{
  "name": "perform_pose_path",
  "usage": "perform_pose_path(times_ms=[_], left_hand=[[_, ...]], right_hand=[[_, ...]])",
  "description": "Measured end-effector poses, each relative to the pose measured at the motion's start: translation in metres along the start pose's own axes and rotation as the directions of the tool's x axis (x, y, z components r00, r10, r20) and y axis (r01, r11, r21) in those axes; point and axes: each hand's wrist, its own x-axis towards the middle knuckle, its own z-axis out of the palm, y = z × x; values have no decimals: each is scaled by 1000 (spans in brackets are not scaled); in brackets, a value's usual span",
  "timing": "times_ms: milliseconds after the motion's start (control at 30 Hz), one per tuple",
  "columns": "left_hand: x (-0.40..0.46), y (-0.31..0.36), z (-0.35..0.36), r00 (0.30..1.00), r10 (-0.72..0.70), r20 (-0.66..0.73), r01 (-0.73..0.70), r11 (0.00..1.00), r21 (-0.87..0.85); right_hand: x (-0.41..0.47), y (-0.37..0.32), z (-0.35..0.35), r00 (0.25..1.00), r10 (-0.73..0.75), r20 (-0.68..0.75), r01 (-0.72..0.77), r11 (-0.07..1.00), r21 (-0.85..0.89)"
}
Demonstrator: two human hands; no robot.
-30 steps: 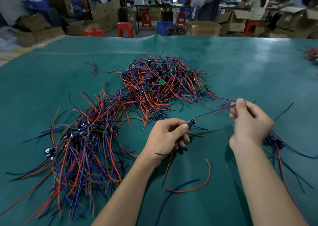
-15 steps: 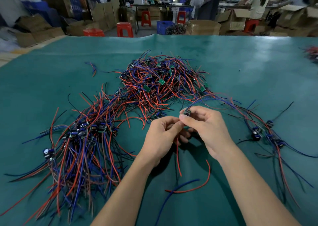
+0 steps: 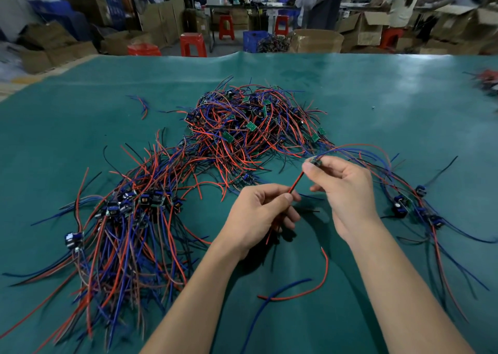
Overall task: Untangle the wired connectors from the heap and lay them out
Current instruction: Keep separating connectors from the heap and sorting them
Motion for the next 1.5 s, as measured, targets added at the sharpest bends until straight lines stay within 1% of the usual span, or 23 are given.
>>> perform_pose_path(times_ms=[200,367,433,567,633,700,767,833,867,933,1000,1033,1067,1100,1133,1167,1200,1233,1267,1333,1367,1433,1500], left_hand=[[-2,0,0,998,32,49,-34,999,35],[-2,-1,1,997,40,63,-43,997,59],[-2,-1,0,998,31,61,-36,996,80],[-1,-3,0,999,26,32,-29,995,96],[1,-3,0,1000,25,-4,-25,996,90],[1,-4,0,999,24,-33,-21,995,98],[2,-5,0,999,21,-49,-16,994,106],[3,-4,1,998,26,-59,-19,994,107],[3,-2,2,997,28,-66,-21,994,107],[-1,2,3,996,40,-81,-31,994,100],[-5,-3,-1,991,-2,-136,16,995,101],[-7,-7,-4,980,-47,-191,69,991,111],[-8,-10,-6,970,-71,-233,106,985,137],[-8,-10,-8,971,-50,-235,94,979,179],[-7,-8,-8,980,13,-200,32,975,219],[-6,-3,-6,985,66,-162,-26,970,240],[-5,0,-3,990,71,-123,-40,970,239],[-2,1,0,994,49,-100,-28,979,204],[1,0,1,995,29,-94,-12,984,179],[3,-2,2,996,8,-91,5,990,144],[3,-3,1,996,9,-89,3,991,132],[3,-1,1,996,5,-90,5,993,116],[3,-1,1,995,-2,-96,12,994,107]], right_hand=[[7,-2,-13,981,41,-190,-16,991,133],[10,-3,-19,958,52,-281,3,981,192],[12,-6,-24,934,95,-344,-6,968,252],[13,-20,-37,847,198,-493,16,918,397],[10,-33,-40,834,199,-514,49,902,429],[4,-50,-33,876,158,-457,58,904,424],[-4,-68,-12,938,86,-337,47,928,369],[-13,-84,22,986,30,-162,24,946,324],[-17,-90,42,997,10,-71,12,955,296],[-25,-96,85,996,-8,89,-12,975,222],[-30,-95,126,970,13,242,-35,996,86],[-30,-93,143,942,42,332,-31,999,-38],[-29,-91,155,901,96,424,-14,981,-193],[-26,-88,162,848,167,503,25,935,-352],[-20,-85,164,797,232,558,88,869,-486],[-11,-82,163,765,273,583,153,802,-577],[-1,-79,157,762,285,581,201,749,-631],[12,-76,148,789,270,553,221,714,-664],[27,-73,137,838,234,494,222,680,-699],[58,-65,109,940,128,316,187,582,-791],[74,-61,94,969,84,234,155,532,-832],[101,-48,63,989,46,139,104,444,-890],[121,-33,38,981,96,168,131,314,-940]])
